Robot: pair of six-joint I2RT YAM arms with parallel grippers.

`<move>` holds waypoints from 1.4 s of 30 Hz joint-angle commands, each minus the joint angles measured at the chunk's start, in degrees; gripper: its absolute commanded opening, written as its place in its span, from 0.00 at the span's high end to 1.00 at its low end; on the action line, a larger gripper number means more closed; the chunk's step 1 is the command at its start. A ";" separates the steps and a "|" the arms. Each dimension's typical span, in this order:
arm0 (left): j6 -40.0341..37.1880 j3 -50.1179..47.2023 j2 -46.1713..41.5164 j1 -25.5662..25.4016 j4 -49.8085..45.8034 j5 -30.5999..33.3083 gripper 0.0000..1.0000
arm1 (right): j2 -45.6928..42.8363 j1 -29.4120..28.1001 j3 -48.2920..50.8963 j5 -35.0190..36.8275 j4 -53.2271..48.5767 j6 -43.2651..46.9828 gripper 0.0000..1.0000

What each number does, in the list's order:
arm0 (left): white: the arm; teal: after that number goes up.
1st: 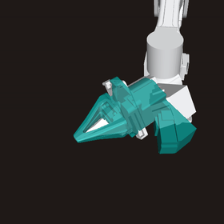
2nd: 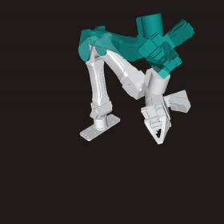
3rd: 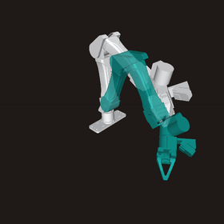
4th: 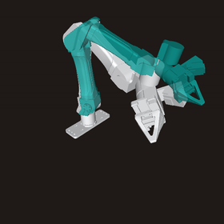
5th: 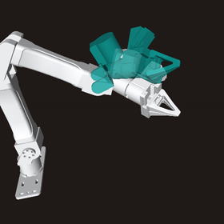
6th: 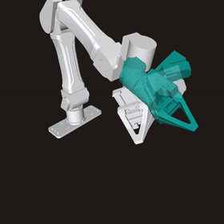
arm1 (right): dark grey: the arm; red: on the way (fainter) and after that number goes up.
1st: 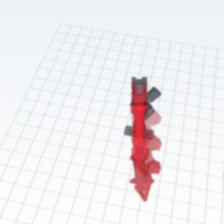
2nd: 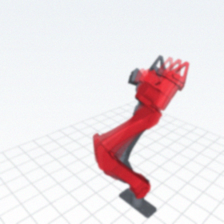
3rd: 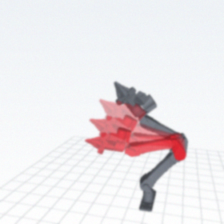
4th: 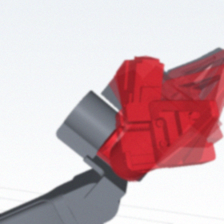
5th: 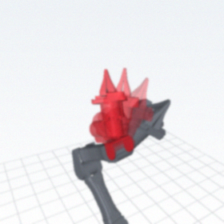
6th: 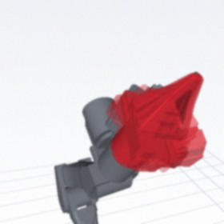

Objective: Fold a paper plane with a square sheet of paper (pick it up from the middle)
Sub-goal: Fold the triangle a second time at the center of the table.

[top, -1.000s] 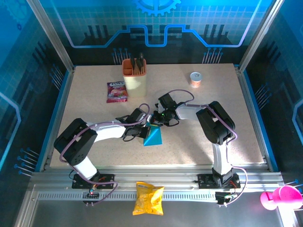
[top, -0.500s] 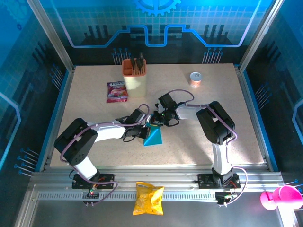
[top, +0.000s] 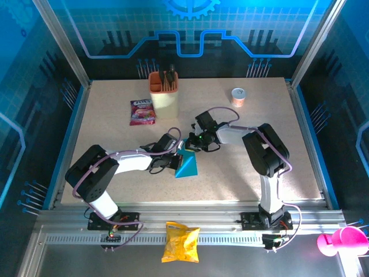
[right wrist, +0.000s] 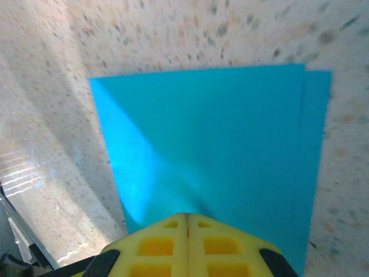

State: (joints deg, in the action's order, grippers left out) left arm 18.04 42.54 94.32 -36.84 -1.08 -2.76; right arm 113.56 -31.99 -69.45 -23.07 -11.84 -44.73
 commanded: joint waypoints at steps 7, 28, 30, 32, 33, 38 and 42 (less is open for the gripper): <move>1.14 -2.20 -0.63 0.56 -2.65 1.05 1.00 | -12.86 0.75 8.59 0.54 4.12 -2.82 1.00; 0.15 -1.77 -0.91 0.48 -3.23 1.43 1.00 | -11.73 -7.39 18.03 3.59 14.29 -9.84 1.00; 0.15 -1.75 -0.98 0.54 -3.53 1.50 1.00 | -10.75 -7.62 17.71 3.67 14.46 -9.83 1.00; 0.05 -1.83 -1.02 0.57 -3.60 1.54 1.00 | -9.83 -7.83 17.68 4.00 14.86 -9.98 1.00; 0.07 -1.86 -1.02 0.54 -3.59 1.64 1.00 | -9.36 -7.91 17.69 4.25 14.99 -10.08 1.00; 0.23 -1.85 -1.29 0.54 -3.66 1.75 1.00 | -6.74 -8.00 17.94 4.58 15.96 -10.81 1.00; 0.91 -1.15 -3.61 0.87 -5.32 2.57 1.00 | -5.81 -7.94 18.31 4.94 15.28 -11.25 1.00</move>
State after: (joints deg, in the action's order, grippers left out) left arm 18.04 41.85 92.92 -36.80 -2.02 -1.89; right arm 106.13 -39.35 -51.59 -19.53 4.14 -55.11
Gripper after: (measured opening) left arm 0.052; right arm 0.061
